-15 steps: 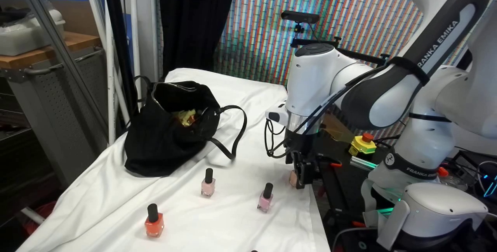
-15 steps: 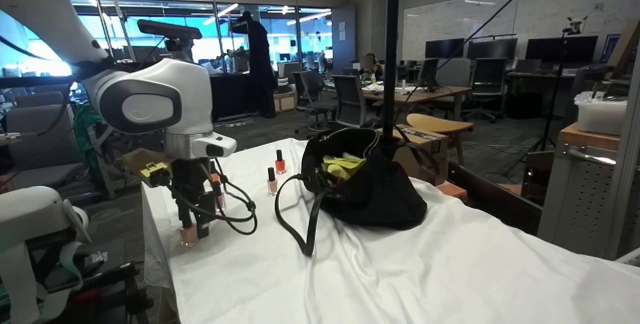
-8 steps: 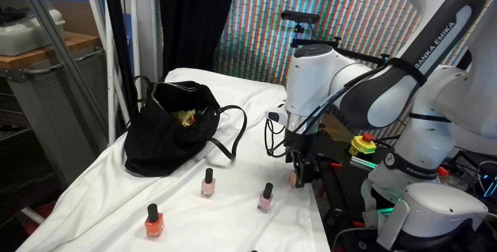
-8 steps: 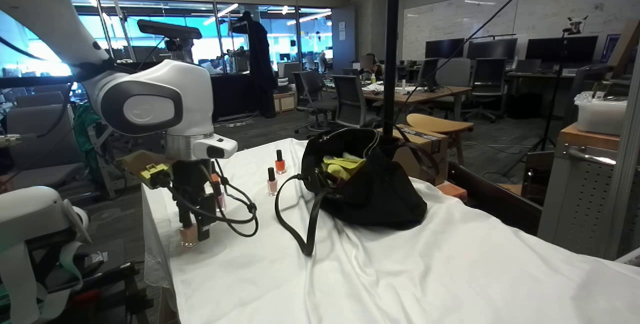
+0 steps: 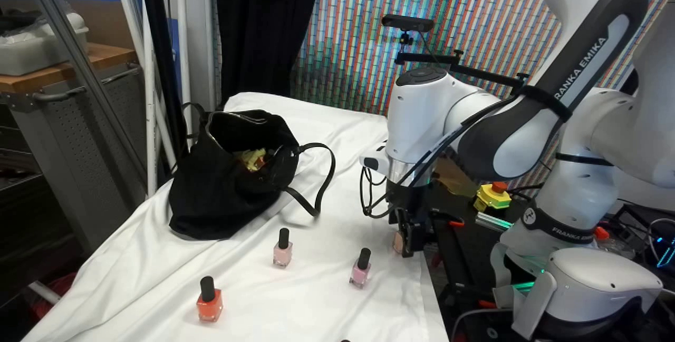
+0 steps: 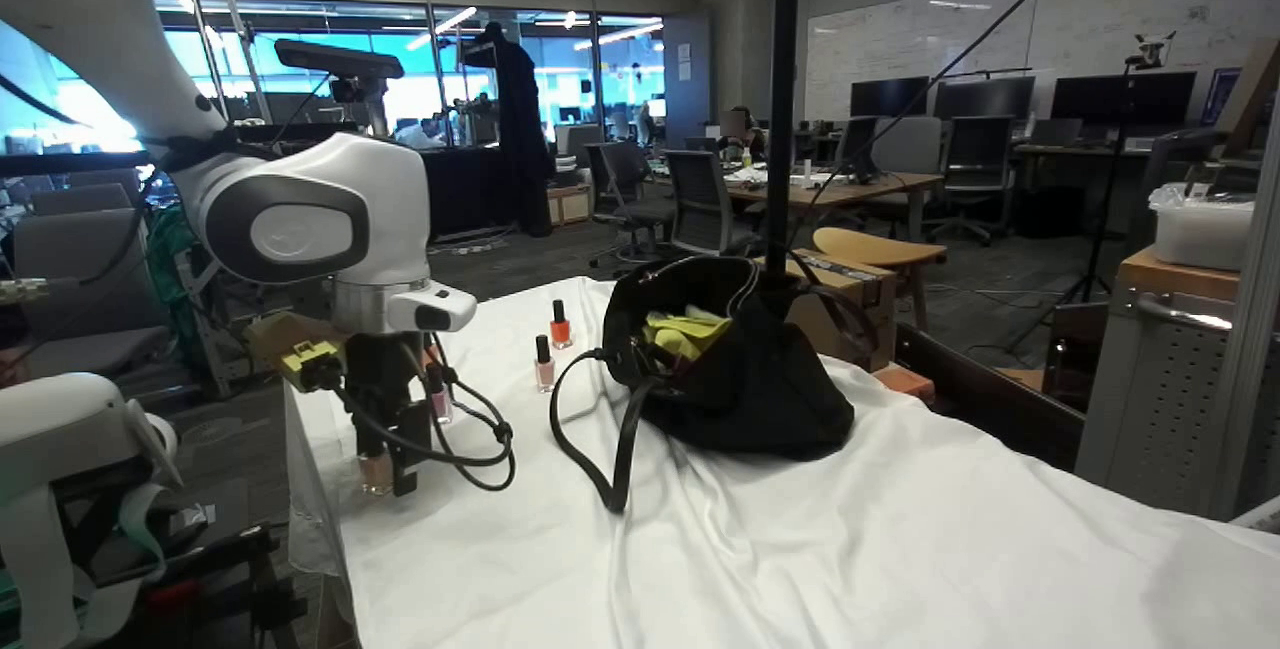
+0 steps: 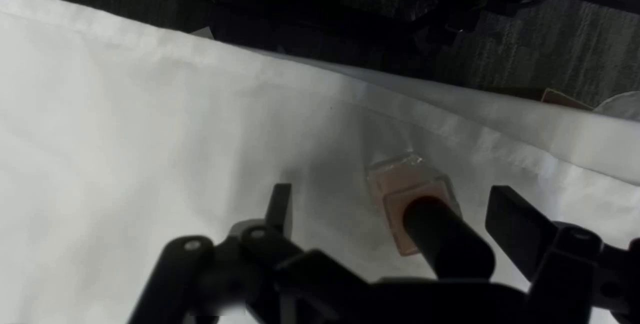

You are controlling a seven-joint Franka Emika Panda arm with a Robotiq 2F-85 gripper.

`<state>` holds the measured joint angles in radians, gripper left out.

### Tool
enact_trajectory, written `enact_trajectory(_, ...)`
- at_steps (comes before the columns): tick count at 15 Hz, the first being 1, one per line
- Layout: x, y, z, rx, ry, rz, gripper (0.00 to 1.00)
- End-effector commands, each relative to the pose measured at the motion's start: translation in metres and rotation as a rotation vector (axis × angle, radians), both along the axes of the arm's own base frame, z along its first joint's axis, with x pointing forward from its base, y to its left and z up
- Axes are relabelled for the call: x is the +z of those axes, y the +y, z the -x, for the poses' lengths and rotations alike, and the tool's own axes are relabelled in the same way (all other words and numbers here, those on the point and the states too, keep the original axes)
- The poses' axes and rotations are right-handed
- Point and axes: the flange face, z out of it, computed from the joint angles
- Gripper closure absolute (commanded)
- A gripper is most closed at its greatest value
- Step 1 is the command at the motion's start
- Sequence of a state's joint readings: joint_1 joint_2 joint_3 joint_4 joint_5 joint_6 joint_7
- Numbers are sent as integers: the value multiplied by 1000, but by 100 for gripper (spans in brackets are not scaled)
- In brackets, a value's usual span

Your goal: Pick up the nail polish and put them in the bag

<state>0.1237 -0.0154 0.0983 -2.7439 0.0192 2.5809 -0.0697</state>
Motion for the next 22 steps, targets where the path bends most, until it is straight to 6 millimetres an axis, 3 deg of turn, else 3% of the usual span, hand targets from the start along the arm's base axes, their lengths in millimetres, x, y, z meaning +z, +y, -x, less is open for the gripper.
enact_trajectory(1,-2,-2,-5,19,-30,-13,0)
enact_trajectory(22,2,-9,-5,36,-22,2,0)
